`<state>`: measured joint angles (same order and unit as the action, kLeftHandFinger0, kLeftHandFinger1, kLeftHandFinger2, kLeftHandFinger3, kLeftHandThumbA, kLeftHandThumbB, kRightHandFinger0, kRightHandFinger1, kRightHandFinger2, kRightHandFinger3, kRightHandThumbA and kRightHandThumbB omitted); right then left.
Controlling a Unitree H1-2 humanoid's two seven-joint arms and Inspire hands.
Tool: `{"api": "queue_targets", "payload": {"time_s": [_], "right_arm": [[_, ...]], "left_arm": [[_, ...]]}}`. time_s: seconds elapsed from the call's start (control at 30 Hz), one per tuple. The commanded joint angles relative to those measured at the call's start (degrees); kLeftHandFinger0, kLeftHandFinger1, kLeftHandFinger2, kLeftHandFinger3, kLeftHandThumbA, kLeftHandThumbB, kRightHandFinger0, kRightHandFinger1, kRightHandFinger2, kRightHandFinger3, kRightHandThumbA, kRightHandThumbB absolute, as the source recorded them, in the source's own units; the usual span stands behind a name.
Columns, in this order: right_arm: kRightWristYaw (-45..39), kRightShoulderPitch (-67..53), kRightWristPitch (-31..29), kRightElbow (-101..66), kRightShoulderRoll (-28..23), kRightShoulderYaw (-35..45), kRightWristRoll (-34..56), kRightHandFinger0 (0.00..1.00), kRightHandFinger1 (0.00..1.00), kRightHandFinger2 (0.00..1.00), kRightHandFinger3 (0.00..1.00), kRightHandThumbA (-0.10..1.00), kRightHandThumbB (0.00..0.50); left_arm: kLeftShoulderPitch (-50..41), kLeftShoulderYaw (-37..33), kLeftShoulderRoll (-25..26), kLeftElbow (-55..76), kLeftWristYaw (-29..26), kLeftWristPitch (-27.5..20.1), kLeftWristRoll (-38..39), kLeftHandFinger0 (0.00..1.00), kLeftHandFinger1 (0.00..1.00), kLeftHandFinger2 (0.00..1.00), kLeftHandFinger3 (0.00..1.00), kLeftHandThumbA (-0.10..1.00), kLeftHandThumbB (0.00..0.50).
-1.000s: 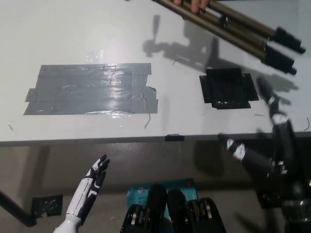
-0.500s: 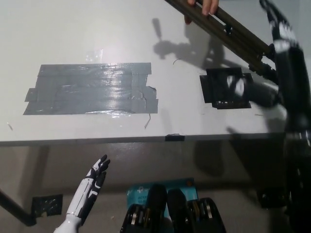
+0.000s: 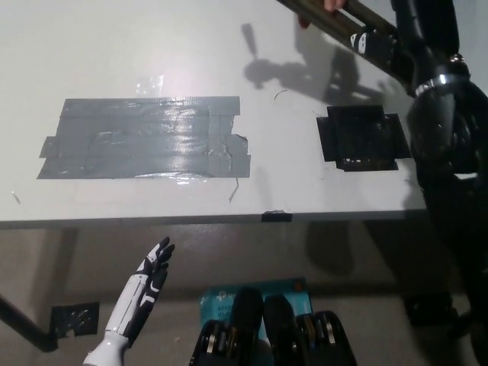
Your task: A person hands a tripod to the robot which it grabs with its right hand and places in the middle of the table in front of it
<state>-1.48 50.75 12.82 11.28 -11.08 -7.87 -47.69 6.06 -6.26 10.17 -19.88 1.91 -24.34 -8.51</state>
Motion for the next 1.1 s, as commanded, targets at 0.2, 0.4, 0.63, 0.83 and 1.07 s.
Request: {"api": "queue_targets", "payload": {"time_s": [0.2, 0.4, 0.63, 0.83, 1.07], "right_arm": [[2.5, 8.7, 3.2, 13.9, -1.8, -3.7, -2.2, 1.0, 1.0, 1.0, 1.0, 1.0, 0.463], [1.0, 10.7, 3.0, 19.5, -2.4, -4.9, -0.4, 1.0, 1.0, 1.0, 1.0, 1.0, 0.498], [6.3, 17.5, -0.6, 33.5, -2.3, -6.9, 0.6, 1.0, 1.0, 1.0, 1.0, 0.87, 0.466], [25.8, 21.9, -7.1, 45.5, -2.3, -9.8, -2.4, 0.0, 0.21, 0.62, 0.56, -0.1, 0.214], [31.9, 21.8, -12.9, 47.2, -2.8, -10.0, -0.9, 0.0, 0.38, 0.81, 0.74, -0.1, 0.199]], "left_arm": [[1.4, 0.5, 1.2, 1.3, -0.1, -2.6, -1.0, 1.0, 1.0, 1.0, 1.0, 1.0, 0.3], [1.8, 0.5, 1.4, 1.5, 0.3, -2.1, -1.0, 1.0, 1.0, 1.0, 1.0, 1.0, 0.299], [1.9, 0.2, 1.3, 1.3, -0.2, -2.4, -1.8, 1.0, 1.0, 1.0, 1.0, 1.0, 0.296], [2.0, 0.1, 1.3, 1.5, 0.1, -2.5, -1.7, 1.0, 1.0, 1.0, 1.0, 1.0, 0.288], [2.2, 0.2, 1.3, 1.7, 0.9, -1.8, -0.5, 1.0, 1.0, 1.0, 1.0, 1.0, 0.29]]}}
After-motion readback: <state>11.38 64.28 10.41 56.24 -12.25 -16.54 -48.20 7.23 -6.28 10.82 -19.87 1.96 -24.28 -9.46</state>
